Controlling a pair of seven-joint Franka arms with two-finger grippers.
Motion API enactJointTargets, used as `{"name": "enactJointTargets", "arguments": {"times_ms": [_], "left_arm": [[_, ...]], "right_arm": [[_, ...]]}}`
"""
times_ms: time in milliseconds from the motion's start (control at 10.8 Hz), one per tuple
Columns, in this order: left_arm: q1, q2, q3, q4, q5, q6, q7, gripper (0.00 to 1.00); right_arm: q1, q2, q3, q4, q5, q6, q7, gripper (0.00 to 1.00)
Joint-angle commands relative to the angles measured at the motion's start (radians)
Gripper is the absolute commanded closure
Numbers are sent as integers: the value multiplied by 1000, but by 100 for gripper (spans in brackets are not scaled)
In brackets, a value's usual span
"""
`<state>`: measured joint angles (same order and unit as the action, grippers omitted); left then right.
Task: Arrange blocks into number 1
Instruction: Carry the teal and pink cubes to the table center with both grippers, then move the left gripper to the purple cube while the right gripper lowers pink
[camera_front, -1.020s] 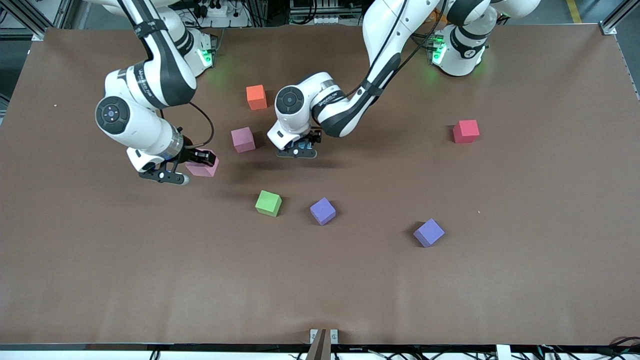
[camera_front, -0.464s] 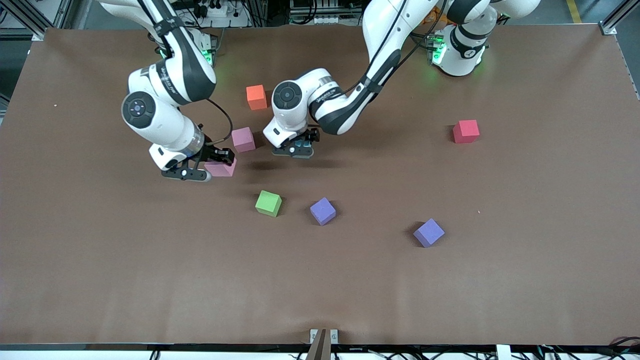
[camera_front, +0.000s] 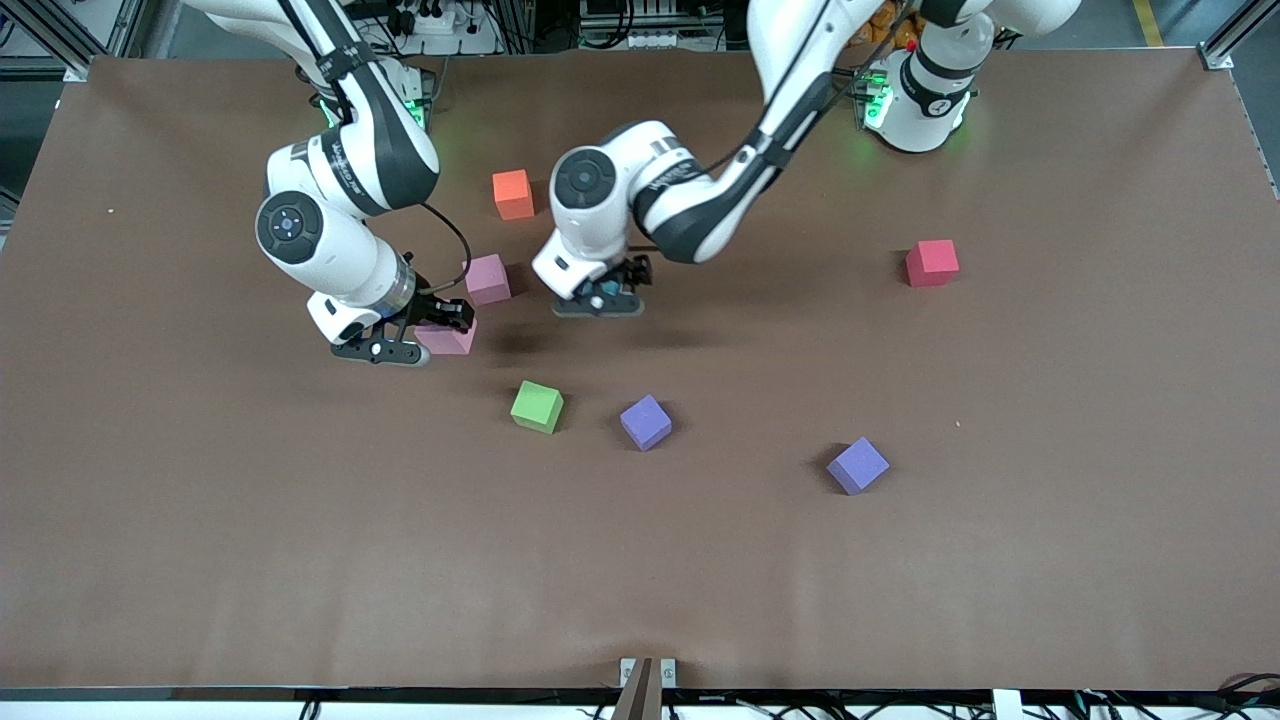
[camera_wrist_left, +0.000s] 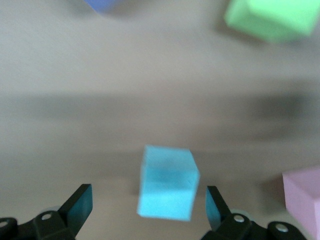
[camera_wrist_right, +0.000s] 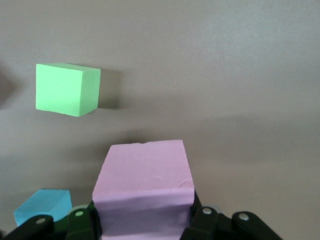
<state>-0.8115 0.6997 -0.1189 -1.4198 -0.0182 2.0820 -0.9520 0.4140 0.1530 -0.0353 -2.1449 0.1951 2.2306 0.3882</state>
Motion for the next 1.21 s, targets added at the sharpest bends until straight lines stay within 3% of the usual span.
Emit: {"name": "enactJointTargets", "arguments": {"times_ms": [0,742,1113], "left_arm": [[69,-32,34,-16,21,-16,-45,0],[509,-54,56,-21,52,-11,-10,0],[555,-23,53,-19,63,35,-85,0]], "right_arm": [[40,35,-6,25,20,17,11,37],[299,242,-38,238,12,18,262,37],[394,341,-52,298,14,56,339,37]]}}
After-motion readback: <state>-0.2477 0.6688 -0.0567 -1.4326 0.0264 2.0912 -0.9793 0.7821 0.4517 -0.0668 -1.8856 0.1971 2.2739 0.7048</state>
